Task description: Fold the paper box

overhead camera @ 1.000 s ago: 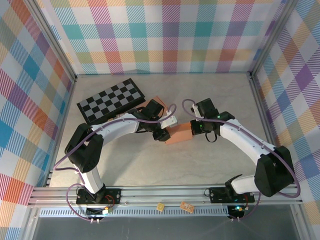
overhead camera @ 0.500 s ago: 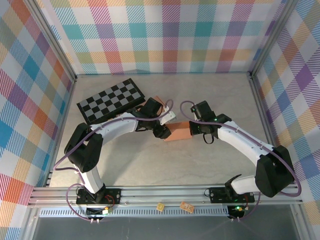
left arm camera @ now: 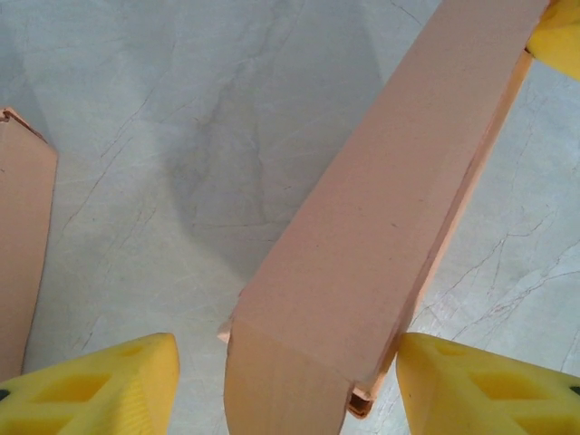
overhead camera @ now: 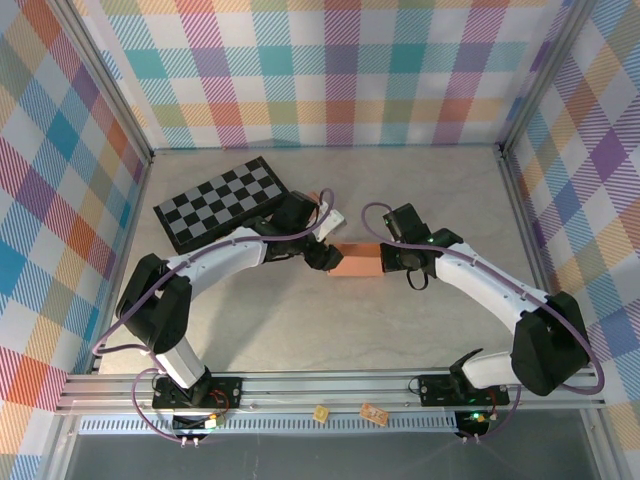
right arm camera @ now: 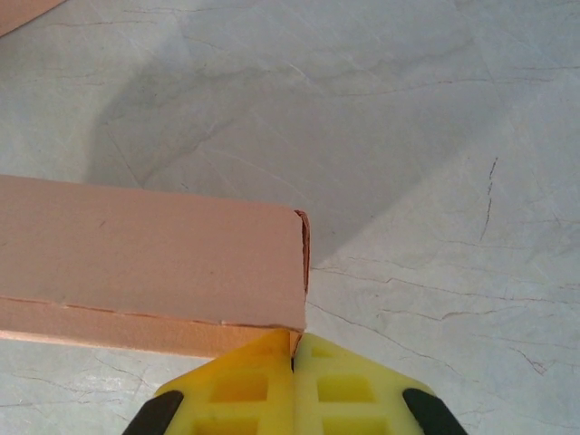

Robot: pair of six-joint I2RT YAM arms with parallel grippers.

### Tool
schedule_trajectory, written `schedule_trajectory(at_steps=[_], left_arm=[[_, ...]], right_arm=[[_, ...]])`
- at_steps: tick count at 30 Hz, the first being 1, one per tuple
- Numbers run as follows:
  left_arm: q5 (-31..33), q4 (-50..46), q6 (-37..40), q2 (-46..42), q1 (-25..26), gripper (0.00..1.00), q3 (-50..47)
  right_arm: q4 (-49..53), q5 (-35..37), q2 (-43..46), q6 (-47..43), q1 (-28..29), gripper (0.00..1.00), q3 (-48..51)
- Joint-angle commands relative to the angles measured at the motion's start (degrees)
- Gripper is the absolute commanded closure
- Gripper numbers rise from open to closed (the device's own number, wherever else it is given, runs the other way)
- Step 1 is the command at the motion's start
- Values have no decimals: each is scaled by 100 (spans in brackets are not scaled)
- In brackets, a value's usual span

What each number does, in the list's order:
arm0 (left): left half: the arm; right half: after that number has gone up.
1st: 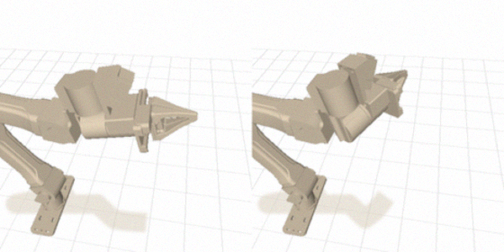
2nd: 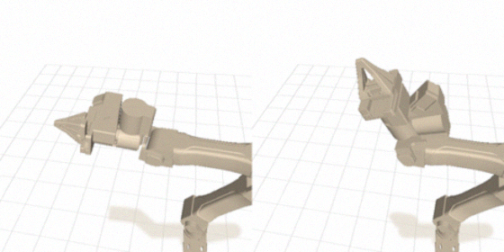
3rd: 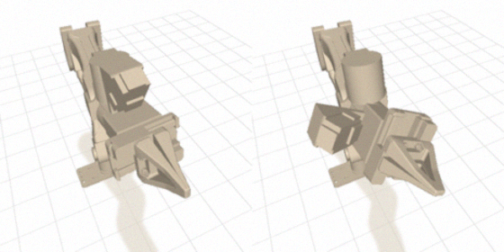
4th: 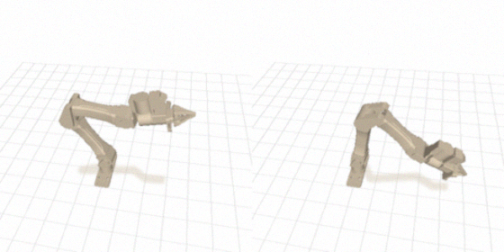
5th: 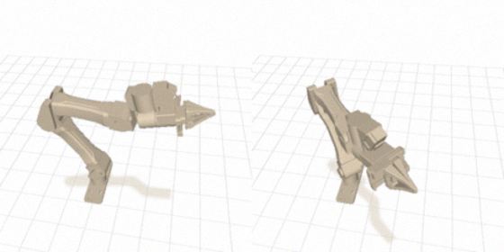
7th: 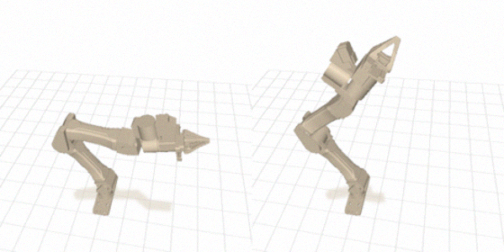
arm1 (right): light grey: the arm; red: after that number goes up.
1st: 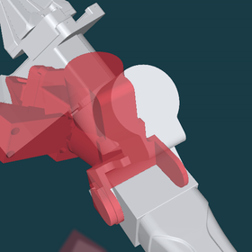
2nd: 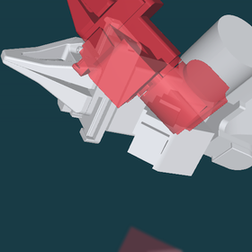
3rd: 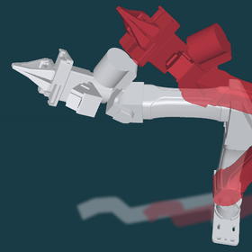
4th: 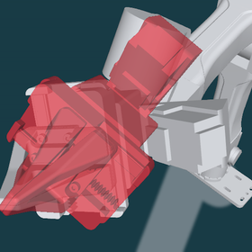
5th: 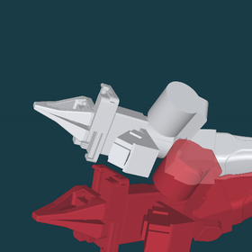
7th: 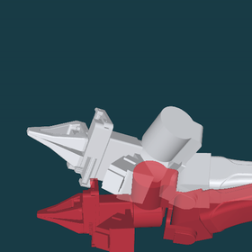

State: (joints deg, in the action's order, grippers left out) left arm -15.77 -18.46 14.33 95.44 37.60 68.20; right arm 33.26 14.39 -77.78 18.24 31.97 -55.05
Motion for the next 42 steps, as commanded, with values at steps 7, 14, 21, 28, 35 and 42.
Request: schedule_trajectory(at_steps=[7, 14, 21, 28, 35, 42], left_arm=[[952, -586, -1181, -842, -30, 39, 372], [761, -3545, -1972, -215, -527, 44, 2256], [-106, -3156, -1901, -43, -241, 48, 2225], [253, -3454, -1500, 92, 242, 46, 2230], [741, -3711, -1082, 285, 466, 43, 2212], [1015, -3442, -949, 609, 586, 44, 2275]], right_arm=[[274, 143, -80, 319, 81, 100, -80], [473, 221, -134, 427, 99, 100, -196], [594, 222, -130, 382, 99, 100, -255], [701, 161, -193, 422, 117, 100, -375], [858, 83, -162, 396, 116, 100, -471], [966, -33, -264, 408, 117, 100, -553]])
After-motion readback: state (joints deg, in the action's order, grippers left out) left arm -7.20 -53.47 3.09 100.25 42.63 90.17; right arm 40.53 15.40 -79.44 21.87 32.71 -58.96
